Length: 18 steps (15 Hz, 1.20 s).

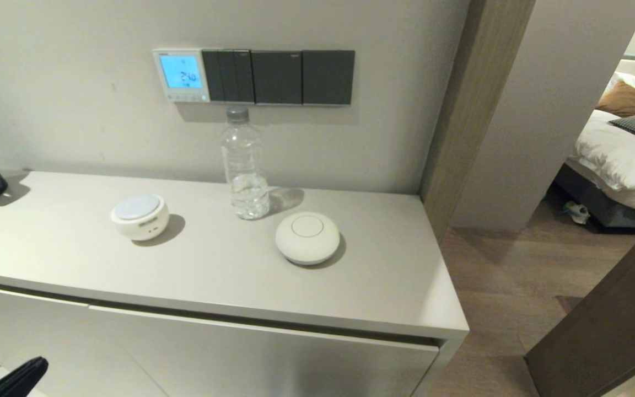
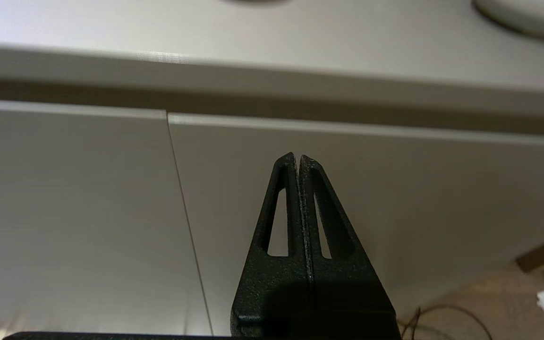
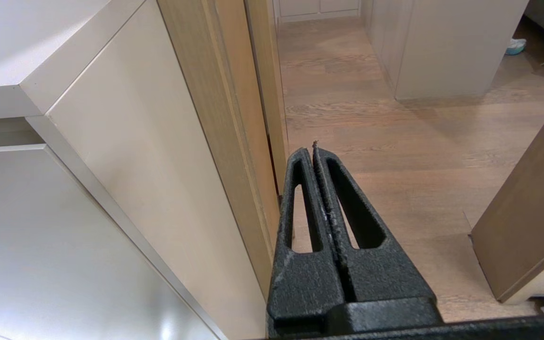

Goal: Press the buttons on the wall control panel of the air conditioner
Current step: Turn off the central air conditioner

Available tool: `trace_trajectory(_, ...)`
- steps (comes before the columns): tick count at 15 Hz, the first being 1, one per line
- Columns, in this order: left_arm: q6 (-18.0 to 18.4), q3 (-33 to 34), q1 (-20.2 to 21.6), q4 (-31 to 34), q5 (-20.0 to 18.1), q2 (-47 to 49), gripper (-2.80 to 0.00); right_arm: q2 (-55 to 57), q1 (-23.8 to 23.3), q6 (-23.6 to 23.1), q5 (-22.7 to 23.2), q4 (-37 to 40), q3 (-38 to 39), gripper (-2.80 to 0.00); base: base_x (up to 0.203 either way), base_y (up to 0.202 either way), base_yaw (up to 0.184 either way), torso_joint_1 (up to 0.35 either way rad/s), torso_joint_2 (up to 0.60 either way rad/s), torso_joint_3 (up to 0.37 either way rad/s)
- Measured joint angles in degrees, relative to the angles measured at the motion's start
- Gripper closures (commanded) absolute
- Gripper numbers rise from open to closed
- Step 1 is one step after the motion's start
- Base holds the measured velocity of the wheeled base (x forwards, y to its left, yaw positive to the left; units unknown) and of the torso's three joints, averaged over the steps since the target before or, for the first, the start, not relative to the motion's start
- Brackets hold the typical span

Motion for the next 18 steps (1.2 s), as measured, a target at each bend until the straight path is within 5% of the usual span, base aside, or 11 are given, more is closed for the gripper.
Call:
trace_trajectory(6, 4.81, -0.16, -0.17, 17.69, 3.44, -15.15, 0.00, 0.00, 0.00, 0.00, -0.02, 0.00, 0.00, 0.00, 0.000, 0.000, 0.000, 0.000, 0.00, 0.000)
trace_trajectory(10, 5.50, -0.14, -0.22, 17.91, 7.59, -17.35, 0.00, 0.00, 0.00, 0.00, 0.00, 0.00, 0.00, 0.00, 0.000, 0.000, 0.000, 0.000, 0.00, 0.000)
trace_trajectory(18, 6.71, -1.63, -2.38, 24.16, 8.06, -21.85, 0.00, 0.00, 0.00, 0.00, -0.02, 0.00, 0.00, 0.00, 0.000, 0.000, 0.000, 0.000, 0.00, 0.000)
